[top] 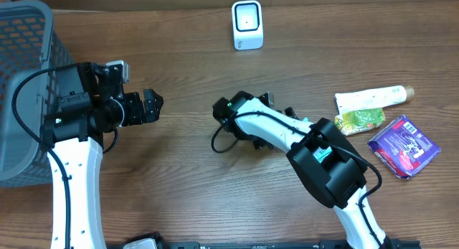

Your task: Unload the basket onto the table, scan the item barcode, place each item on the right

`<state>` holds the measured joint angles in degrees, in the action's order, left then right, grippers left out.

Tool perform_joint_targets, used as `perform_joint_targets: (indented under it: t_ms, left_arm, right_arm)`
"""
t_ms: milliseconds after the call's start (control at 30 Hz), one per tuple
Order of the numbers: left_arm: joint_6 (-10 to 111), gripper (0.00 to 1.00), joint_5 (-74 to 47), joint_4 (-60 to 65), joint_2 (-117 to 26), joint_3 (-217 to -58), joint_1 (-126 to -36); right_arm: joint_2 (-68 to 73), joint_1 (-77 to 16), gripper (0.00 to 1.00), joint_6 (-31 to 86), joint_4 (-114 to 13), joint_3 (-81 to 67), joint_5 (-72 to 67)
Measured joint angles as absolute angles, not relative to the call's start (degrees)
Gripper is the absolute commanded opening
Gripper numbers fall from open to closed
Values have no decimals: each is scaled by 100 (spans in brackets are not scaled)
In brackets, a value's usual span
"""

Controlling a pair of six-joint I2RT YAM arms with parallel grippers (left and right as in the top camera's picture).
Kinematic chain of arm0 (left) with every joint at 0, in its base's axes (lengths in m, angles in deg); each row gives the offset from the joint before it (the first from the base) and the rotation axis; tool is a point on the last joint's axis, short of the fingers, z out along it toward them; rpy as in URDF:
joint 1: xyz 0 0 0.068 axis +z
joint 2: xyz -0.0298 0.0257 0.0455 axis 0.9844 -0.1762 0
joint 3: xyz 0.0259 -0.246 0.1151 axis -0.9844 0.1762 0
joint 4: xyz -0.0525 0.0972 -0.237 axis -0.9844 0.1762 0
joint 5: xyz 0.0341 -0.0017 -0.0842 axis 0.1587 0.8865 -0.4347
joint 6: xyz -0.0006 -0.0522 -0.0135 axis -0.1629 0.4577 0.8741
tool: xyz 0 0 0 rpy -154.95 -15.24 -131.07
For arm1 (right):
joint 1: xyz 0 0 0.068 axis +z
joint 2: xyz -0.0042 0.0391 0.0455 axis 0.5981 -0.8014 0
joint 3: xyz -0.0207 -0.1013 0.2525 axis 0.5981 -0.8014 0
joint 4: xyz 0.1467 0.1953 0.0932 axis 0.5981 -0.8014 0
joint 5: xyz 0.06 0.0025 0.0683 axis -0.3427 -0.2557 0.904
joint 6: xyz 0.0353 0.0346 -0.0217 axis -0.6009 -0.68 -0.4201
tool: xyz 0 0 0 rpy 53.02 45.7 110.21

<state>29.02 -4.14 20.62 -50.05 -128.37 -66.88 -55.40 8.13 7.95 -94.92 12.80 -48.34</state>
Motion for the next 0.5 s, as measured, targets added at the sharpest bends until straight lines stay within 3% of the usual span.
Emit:
perform_joint_targets:
  t_ms: [300, 500]
  left_arm:
    - [2902, 100, -412, 2062, -5005, -12837, -6688]
    - [2902, 100, -412, 2062, -5005, -12837, -6688]
  right_arm:
    - [-4784, -110, 95, 478, -9044, 1689, -3184]
    - [-2830, -1367, 95, 417, -8611, 1455, -1709]
